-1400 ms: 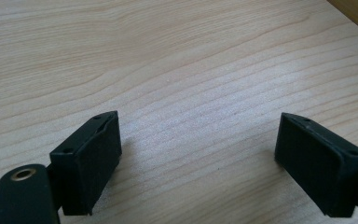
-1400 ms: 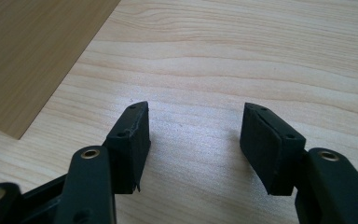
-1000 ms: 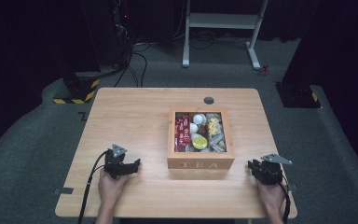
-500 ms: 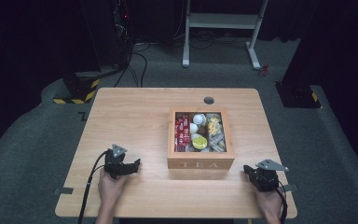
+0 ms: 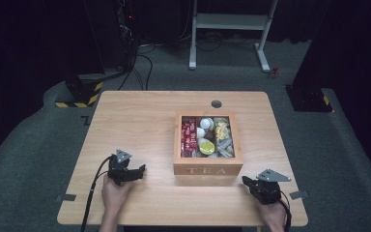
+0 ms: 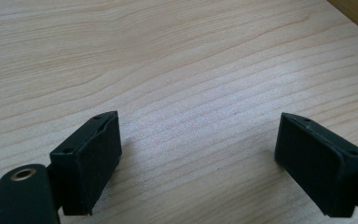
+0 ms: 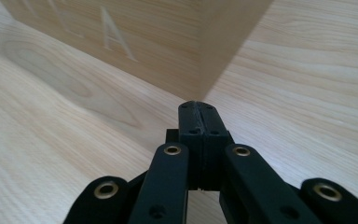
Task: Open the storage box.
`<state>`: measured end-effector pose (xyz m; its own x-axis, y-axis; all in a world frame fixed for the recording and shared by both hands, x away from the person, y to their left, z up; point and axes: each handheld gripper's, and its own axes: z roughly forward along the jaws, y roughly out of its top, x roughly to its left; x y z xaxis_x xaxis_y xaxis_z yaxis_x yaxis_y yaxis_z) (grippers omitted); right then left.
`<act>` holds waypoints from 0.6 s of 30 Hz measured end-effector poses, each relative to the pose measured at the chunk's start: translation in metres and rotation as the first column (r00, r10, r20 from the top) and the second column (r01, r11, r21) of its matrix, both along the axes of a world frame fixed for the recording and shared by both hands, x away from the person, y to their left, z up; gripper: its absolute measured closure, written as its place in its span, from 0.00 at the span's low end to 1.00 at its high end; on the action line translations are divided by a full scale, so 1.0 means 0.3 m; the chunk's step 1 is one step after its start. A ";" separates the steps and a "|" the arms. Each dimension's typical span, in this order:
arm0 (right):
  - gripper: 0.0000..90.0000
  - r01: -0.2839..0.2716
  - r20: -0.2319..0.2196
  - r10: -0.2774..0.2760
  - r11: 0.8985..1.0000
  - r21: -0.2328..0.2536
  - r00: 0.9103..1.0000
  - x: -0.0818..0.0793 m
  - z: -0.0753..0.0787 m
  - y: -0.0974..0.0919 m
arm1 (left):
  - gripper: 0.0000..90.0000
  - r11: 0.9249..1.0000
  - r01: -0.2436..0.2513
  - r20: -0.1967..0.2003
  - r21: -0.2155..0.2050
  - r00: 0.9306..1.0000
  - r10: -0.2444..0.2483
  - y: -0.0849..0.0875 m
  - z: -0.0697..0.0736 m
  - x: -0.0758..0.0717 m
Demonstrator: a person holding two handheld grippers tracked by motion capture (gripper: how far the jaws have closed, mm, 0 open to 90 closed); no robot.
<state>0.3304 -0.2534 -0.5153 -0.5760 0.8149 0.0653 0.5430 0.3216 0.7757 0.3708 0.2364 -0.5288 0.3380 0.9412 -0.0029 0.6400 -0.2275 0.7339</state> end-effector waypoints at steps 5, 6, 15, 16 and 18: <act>1.00 -0.046 0.011 0.046 0.999 0.022 0.999 0.000 0.015 0.044 | 0.16 1.000 0.000 0.000 0.000 1.000 0.000 0.000 0.000 0.000; 1.00 -0.053 0.011 0.053 0.998 0.030 0.999 0.000 0.018 0.055 | 0.16 1.000 0.000 0.000 0.000 1.000 0.000 0.000 0.000 0.000; 1.00 -0.121 0.030 0.120 0.992 0.046 0.992 0.025 0.028 0.138 | 0.16 1.000 0.000 0.000 0.000 1.000 0.000 0.000 0.000 0.000; 1.00 -0.124 0.028 0.123 0.991 0.049 0.992 0.027 0.029 0.146 | 0.16 1.000 0.000 0.000 0.000 1.000 0.000 0.000 0.000 0.000; 1.00 -0.129 0.032 0.128 0.990 0.050 0.991 0.033 0.029 0.155 | 0.16 1.000 0.000 0.000 0.000 1.000 0.000 0.000 0.000 0.000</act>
<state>0.3402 -0.2070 -0.5066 -0.6780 0.7298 0.0879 0.4772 0.3461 0.8078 0.3707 0.2364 -0.5288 0.3383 0.9410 -0.0026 0.6401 -0.2280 0.7337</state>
